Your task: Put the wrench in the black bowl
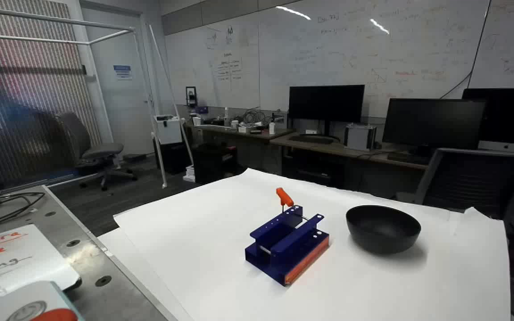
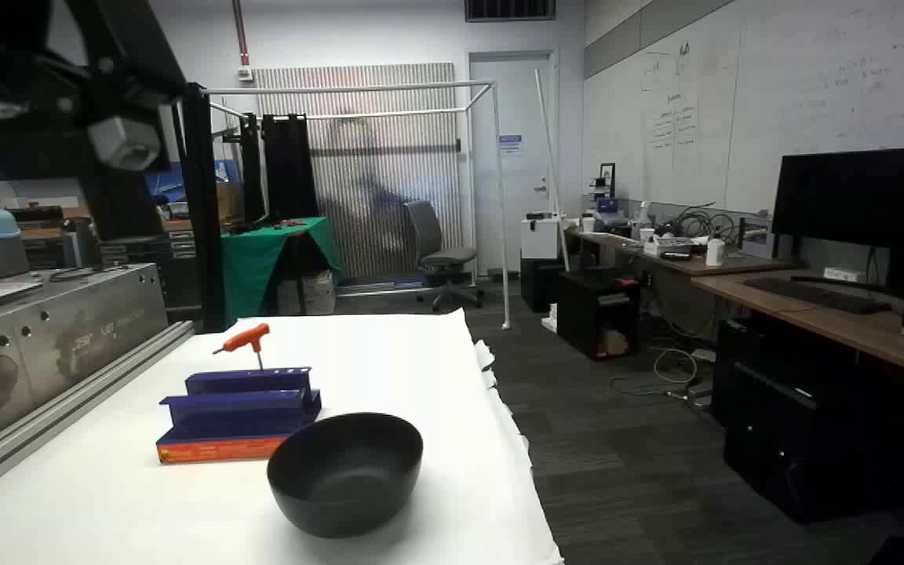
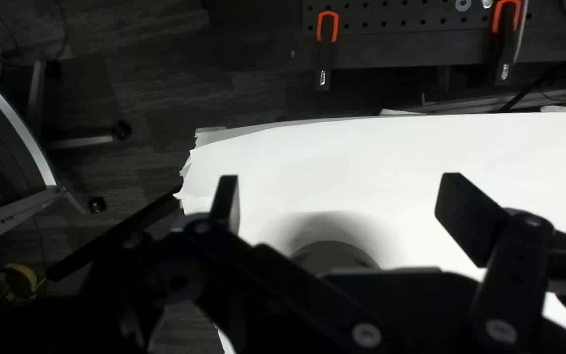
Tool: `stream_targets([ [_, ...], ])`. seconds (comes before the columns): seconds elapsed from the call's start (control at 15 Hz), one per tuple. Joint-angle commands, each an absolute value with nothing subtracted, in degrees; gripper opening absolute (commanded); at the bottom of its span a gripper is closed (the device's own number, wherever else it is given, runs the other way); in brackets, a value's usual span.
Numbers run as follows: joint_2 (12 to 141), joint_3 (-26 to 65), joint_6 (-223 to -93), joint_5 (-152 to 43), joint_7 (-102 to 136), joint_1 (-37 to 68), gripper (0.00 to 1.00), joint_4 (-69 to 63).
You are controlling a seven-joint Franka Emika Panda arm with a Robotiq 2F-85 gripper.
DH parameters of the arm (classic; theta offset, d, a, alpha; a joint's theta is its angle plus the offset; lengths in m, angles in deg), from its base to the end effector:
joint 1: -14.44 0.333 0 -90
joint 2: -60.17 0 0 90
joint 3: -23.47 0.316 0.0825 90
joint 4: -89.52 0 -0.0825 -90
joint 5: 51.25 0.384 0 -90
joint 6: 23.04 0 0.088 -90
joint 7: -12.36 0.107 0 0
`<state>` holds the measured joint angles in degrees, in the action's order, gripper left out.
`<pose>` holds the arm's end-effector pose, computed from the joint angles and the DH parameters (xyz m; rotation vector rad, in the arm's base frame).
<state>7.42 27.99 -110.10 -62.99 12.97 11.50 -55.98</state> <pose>0.2633 -0.0105 0.5417 2.8699 -0.0251 -0.1439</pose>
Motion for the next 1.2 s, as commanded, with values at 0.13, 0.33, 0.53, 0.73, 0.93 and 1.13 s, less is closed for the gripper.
stream_targets([
  [0.13, 7.36, 27.07, -109.78, -63.64, 13.87, 12.96, 1.0, -55.45],
  [0.33, 7.33, 27.07, -109.78, -63.64, 13.87, 12.96, 1.0, -55.45],
  [0.53, 17.73, 28.87, -116.0, -62.31, 14.82, 14.65, 1.0, -51.3],
  [0.73, 27.06, 31.17, -121.76, -61.07, 16.21, 16.06, 1.0, -46.84],
  [0.93, 37.64, 34.42, -126.45, -62.17, 23.14, 15.94, 1.0, -40.76],
  [1.13, 48.12, 37.14, -132.31, -63.16, 33.48, 16.05, 1.0, -34.77],
])
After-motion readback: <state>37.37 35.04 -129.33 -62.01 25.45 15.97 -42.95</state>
